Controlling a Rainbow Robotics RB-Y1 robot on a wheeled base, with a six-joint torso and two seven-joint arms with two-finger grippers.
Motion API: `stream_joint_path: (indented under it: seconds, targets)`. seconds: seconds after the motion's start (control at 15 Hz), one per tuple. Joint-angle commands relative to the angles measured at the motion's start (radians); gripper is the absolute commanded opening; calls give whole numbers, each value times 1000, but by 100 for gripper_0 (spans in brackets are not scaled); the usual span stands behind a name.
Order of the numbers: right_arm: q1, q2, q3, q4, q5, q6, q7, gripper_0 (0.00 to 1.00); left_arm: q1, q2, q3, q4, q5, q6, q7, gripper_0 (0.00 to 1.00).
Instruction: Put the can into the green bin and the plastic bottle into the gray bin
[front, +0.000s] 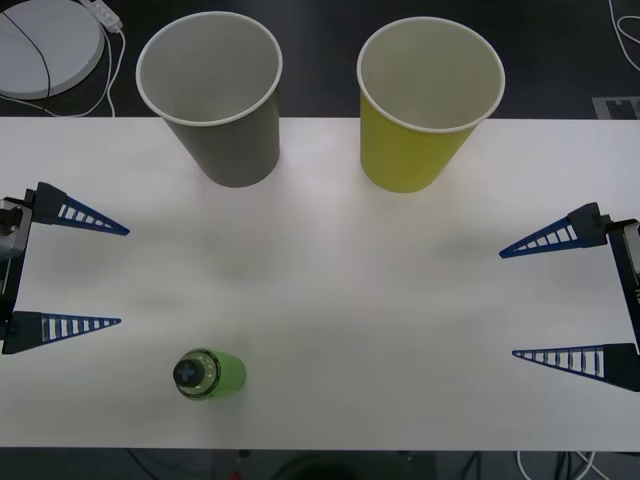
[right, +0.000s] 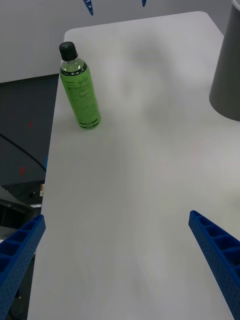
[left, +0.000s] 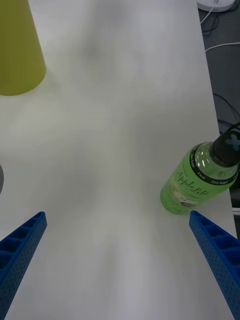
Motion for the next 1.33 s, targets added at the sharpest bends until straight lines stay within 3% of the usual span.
stream_joint_path:
  seconds: [0.07, 0.27, 0.53, 0.73, 1.33]
  targets:
    - [0, 0, 0, 0, 0, 0, 0, 100, 0, 0, 0, 0, 0, 0, 0, 100]
    - [0, 0, 0, 0, 0, 0, 0, 100, 40, 0, -35, 2, 2, -3, 0, 100]
    - [0, 0, 0, 0, 0, 0, 0, 100, 57, 34, -35, 5, 81, -9, -25, 100]
    - [0, 0, 0, 0, 0, 0, 0, 100, 89, 51, -28, 69, 189, -32, -169, 100]
    - [0, 0, 0, 0, 0, 0, 0, 100, 92, 26, -29, 316, 278, -256, -471, 100]
